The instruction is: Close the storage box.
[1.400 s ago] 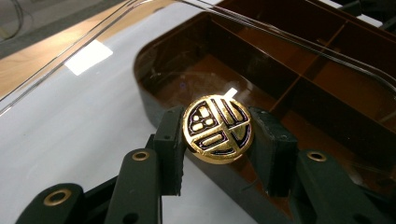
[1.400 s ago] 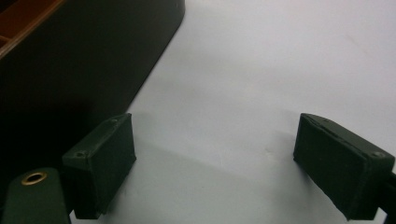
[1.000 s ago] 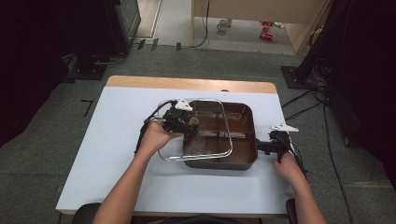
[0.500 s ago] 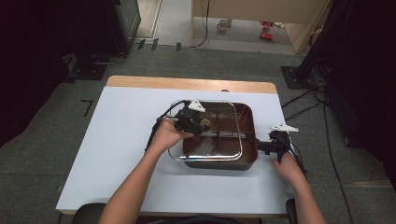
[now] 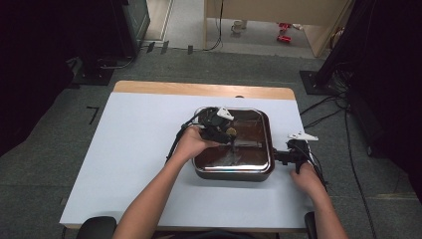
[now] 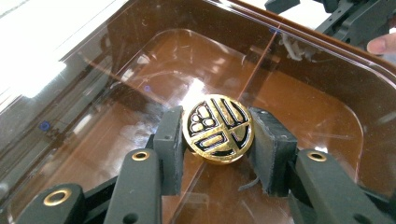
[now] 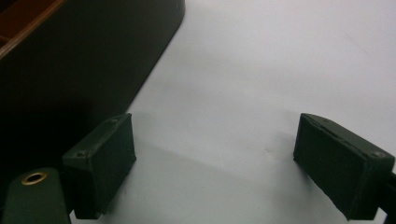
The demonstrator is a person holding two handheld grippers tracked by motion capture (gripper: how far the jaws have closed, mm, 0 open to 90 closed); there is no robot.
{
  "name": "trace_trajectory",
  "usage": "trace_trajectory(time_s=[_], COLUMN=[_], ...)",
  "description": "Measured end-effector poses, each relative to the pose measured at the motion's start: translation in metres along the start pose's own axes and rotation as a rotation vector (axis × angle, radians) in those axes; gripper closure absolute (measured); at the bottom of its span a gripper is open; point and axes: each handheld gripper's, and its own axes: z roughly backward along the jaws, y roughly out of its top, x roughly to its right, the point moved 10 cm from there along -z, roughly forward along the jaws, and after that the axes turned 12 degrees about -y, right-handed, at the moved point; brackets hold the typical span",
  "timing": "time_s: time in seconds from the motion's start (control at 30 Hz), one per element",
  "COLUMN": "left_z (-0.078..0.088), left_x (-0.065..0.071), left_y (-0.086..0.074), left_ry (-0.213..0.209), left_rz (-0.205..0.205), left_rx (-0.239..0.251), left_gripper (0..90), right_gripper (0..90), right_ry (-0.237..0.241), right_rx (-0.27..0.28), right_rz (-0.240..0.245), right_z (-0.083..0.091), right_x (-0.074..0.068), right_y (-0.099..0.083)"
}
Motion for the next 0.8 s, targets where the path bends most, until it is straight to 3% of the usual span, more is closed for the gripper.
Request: trace_trajectory(time_s=[0.3,0.67,0.8], left_z=[-0.0115,-0.0107,-0.0059], left_x=[0.0041,0.0040,0.0049], left_y=[0.0033,0.0021,0.0024], left_ry=[-0.013,-0.036,-0.060], left_rz=[0.011,0.031,0.059], left_rx=[-0.012,0.000,0.008], left_gripper=[59.1,58.1,50.1], right_gripper=[12.1,12.1,12.1], right_ry=[0.001,0.001,0.001], right_rx=[-0.001,-0.001,-0.001], right_rz=[-0.002,-0.001,-0.002], right_z=[0.0000,0.0001,0.0001], right_x=[0.0000,-0.0001,-0.0001], right_y=[-0.0001,-0.0001,-0.0001])
